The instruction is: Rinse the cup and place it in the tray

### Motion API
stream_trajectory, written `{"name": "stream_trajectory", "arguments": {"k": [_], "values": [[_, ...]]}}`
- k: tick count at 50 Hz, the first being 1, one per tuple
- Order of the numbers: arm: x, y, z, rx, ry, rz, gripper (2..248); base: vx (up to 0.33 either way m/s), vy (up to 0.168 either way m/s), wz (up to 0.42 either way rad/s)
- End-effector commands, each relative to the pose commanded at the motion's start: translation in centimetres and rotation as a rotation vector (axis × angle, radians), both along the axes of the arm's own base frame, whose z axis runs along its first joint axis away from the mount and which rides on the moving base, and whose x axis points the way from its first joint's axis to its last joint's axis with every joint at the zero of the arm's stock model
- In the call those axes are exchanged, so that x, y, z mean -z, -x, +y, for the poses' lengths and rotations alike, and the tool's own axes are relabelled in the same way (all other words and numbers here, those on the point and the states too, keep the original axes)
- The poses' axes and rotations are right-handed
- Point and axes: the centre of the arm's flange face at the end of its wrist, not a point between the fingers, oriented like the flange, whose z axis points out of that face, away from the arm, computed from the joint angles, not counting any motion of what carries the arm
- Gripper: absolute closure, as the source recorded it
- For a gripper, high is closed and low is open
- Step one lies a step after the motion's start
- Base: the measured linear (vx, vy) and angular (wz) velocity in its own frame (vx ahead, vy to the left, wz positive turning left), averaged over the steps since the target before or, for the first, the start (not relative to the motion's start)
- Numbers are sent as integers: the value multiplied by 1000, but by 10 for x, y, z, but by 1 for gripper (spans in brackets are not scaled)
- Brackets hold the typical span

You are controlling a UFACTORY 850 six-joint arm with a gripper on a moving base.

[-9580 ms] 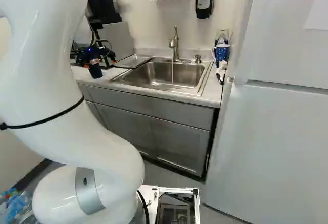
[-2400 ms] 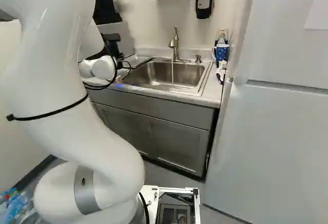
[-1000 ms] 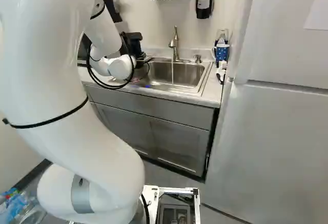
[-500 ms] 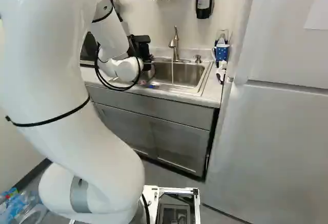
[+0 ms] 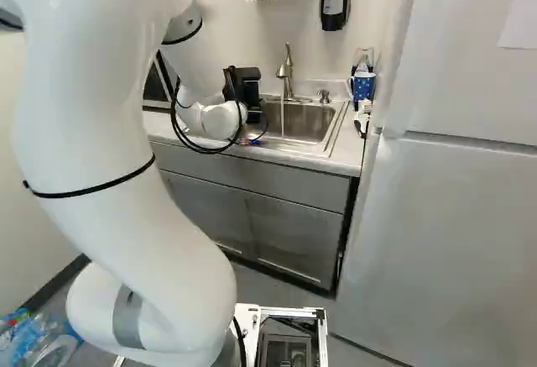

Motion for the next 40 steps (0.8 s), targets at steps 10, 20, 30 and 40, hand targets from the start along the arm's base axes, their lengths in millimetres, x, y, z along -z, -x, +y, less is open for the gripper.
{"name": "stream_trajectory", "arguments": {"k": [10,20,30,40], "values": [[5,-2,-15,30,0,6,128,0,0,0],[3,-3,-30,59,0,-13,128,0,0,0],[2,-5,-45,88,1,-30,128,0,0,0],[2,-7,-60,117,2,-31,128,0,0,0]]}}
